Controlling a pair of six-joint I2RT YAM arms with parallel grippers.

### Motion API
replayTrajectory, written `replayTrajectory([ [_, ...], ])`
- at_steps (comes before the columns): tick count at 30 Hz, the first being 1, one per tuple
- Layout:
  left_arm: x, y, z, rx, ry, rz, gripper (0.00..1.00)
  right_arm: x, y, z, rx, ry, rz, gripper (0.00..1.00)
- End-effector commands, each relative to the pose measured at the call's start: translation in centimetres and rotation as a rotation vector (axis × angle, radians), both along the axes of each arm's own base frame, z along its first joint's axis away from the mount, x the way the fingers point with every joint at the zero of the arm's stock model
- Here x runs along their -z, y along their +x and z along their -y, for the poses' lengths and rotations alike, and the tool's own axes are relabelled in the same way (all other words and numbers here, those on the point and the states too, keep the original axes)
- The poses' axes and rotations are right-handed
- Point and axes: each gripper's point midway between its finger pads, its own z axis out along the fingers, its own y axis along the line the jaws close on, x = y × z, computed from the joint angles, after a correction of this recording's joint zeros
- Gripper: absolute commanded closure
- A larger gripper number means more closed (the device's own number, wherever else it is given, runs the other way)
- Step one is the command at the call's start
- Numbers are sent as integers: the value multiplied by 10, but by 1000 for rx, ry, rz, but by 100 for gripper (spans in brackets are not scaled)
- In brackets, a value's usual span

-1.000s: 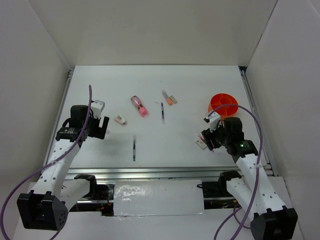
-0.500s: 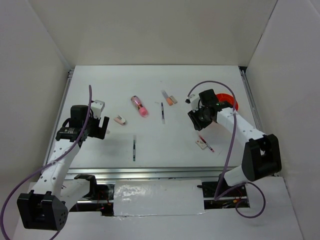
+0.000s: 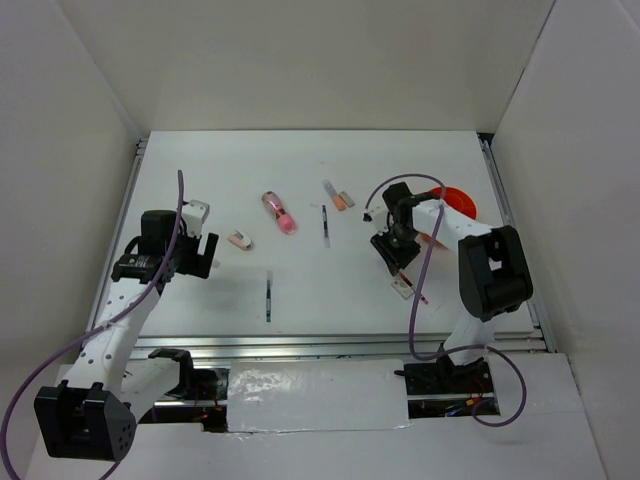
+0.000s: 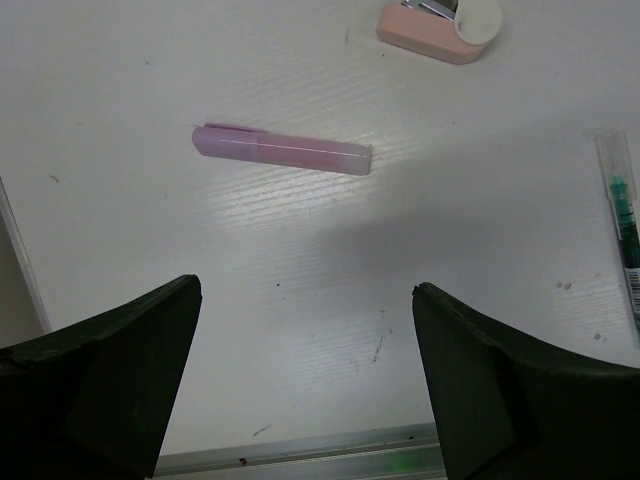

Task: Sort the stationery into containers
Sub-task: Pick up the pen from the center of the board.

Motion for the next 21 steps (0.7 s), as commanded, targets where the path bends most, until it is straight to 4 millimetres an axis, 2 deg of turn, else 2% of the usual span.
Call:
replayTrajectory([
  [1, -13, 8, -1, 4, 4, 38, 1, -5, 11, 0, -27, -27, 8, 54],
  [14, -11, 8, -2, -2, 8, 33, 1, 17, 25, 1, -55, -53, -66, 53],
  [21, -9, 8, -3, -7, 9, 27, 1, 30, 24, 5, -66, -74, -103, 61],
])
